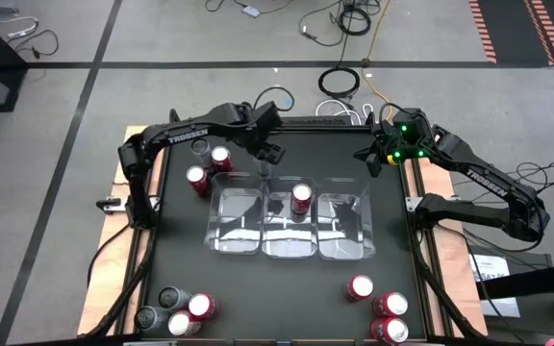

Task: Sort soda cans
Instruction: Put the white-blue soda can into the left transparent bin

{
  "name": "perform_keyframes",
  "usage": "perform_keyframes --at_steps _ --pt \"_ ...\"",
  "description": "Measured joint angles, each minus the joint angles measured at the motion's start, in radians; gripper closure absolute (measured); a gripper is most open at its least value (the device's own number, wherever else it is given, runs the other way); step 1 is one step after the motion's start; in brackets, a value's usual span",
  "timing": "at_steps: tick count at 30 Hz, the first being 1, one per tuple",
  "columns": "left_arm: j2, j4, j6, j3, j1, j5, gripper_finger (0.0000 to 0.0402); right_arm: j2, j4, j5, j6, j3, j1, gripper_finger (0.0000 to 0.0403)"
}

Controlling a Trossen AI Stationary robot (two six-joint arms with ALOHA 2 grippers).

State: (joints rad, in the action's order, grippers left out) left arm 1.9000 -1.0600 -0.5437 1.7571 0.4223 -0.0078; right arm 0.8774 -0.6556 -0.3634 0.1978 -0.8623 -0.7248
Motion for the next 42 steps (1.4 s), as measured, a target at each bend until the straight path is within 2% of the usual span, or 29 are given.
perform_keyframes --at_steps 18,21,31,42 --pt "0.077 -0.035 -0.014 0.000 -0.020 0.001 0.0028 0.000 -0.005 0.000 0.000 0.000 0.000 0.0367" --pt "0.077 -0.051 -0.026 0.000 -0.020 -0.001 0.0042 0.000 -0.011 -0.001 0.000 0.000 0.000 0.0367" --pt "0.077 -0.056 -0.028 0.000 -0.020 -0.011 0.0132 0.000 -0.011 -0.001 -0.007 0.000 0.000 0.0367" --pt "0.043 -0.055 -0.031 -0.001 -0.019 -0.022 0.0131 0.000 -0.011 -0.001 -0.013 0.000 0.000 0.0367"
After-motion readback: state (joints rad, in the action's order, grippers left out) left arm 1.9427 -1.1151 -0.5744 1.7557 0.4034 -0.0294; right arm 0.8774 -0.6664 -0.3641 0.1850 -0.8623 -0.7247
